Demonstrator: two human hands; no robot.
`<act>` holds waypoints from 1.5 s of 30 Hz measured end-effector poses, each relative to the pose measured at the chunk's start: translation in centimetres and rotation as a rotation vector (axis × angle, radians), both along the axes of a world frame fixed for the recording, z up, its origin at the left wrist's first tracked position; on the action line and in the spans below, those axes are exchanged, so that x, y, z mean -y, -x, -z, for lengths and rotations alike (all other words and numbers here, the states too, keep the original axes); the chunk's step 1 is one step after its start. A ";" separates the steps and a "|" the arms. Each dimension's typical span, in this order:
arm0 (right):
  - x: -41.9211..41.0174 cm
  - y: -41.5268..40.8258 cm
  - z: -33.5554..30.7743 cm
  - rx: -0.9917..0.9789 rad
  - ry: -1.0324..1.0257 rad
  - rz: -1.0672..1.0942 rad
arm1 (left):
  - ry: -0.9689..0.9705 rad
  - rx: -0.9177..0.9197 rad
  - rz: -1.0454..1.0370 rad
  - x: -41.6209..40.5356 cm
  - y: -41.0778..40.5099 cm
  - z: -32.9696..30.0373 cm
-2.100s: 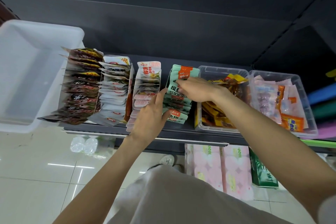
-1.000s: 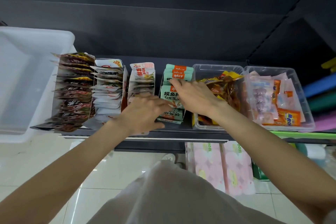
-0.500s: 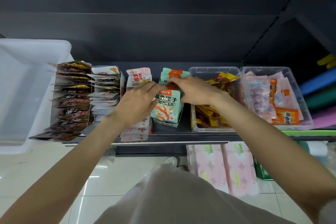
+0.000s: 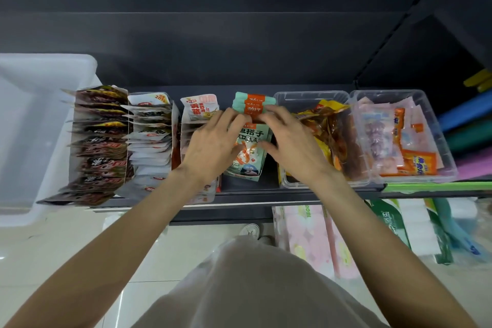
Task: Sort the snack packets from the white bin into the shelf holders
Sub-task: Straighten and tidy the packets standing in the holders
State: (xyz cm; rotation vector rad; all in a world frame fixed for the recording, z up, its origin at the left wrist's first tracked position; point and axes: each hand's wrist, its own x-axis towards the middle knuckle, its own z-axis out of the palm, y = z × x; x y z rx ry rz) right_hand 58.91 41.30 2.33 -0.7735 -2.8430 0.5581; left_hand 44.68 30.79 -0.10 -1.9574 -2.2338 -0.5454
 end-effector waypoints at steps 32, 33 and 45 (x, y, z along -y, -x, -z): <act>6.9 1.3 3.9 -0.555 0.956 0.520 | -0.198 1.530 -0.621 0.3 -5.8 -0.5; 7.0 1.1 3.9 -0.582 0.944 0.523 | -0.213 1.484 -0.624 0.4 -6.2 -0.5; 6.3 1.0 3.7 -0.444 0.868 0.459 | -0.198 1.557 -0.584 -1.4 -4.4 -0.2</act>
